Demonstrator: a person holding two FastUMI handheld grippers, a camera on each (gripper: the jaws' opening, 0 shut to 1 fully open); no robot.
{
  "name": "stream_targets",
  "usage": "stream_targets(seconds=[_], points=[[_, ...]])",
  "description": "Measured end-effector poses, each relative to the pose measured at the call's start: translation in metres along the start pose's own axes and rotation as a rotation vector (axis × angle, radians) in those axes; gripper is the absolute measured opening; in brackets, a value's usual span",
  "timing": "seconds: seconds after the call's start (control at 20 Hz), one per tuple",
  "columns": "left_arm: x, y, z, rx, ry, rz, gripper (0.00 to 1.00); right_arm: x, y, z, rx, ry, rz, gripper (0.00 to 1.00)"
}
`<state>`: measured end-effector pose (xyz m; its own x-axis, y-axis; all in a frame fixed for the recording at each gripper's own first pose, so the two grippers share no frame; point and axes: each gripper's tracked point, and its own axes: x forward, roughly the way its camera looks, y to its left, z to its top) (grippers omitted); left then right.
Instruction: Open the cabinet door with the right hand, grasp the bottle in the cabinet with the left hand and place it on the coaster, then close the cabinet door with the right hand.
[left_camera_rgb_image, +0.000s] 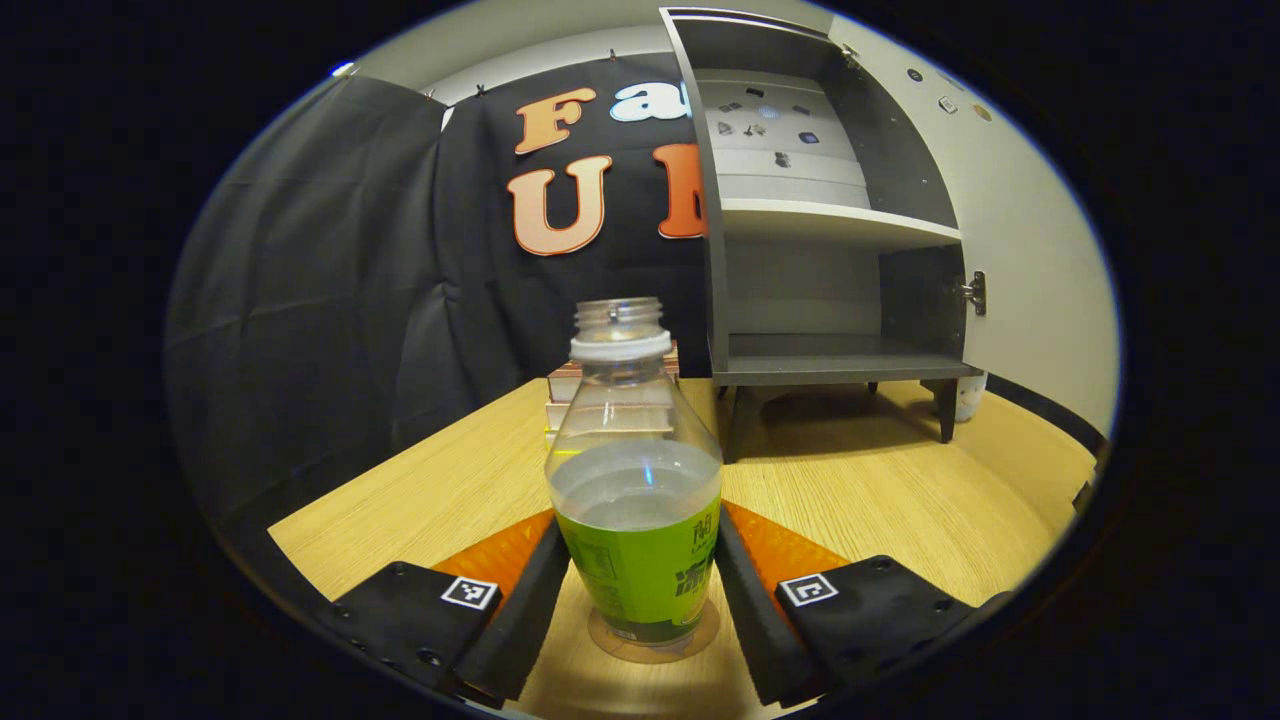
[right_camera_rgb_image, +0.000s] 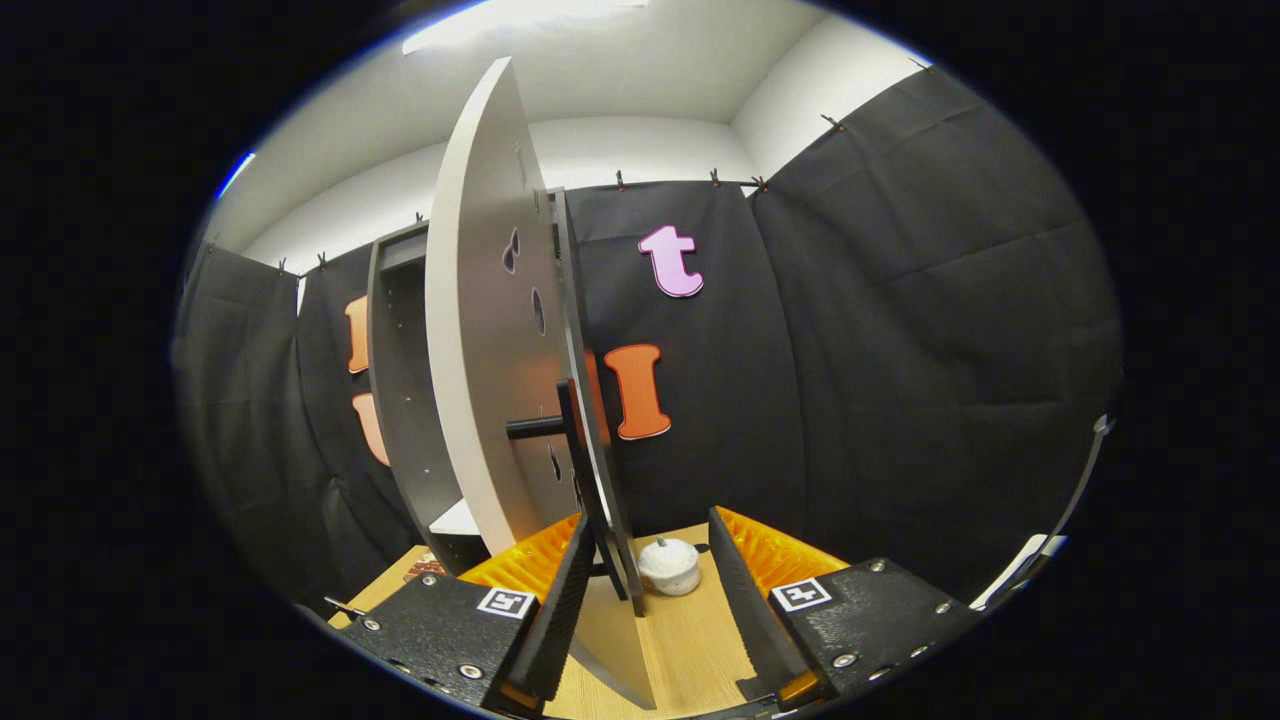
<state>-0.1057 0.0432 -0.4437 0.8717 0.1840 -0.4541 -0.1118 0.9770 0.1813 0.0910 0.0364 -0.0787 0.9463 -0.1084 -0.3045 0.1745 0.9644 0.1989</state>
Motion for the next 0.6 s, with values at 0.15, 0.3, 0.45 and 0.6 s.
stream_targets(seconds=[0.15,0.3,0.45,0.6], points=[[-0.008,0.001,0.017,0.014,-0.011,0.013,0.87,0.003,0.001,0.001,0.022,0.005,0.040,0.72],[-0.018,0.000,0.038,0.029,-0.029,0.020,0.87,0.005,0.003,0.010,0.016,-0.004,0.086,0.72],[-0.026,-0.005,0.060,0.032,-0.048,0.025,0.87,0.005,0.005,0.014,0.009,0.004,0.149,0.72],[-0.035,-0.014,0.073,0.069,-0.051,0.023,0.87,0.003,0.004,0.021,0.035,0.000,0.208,0.73]])
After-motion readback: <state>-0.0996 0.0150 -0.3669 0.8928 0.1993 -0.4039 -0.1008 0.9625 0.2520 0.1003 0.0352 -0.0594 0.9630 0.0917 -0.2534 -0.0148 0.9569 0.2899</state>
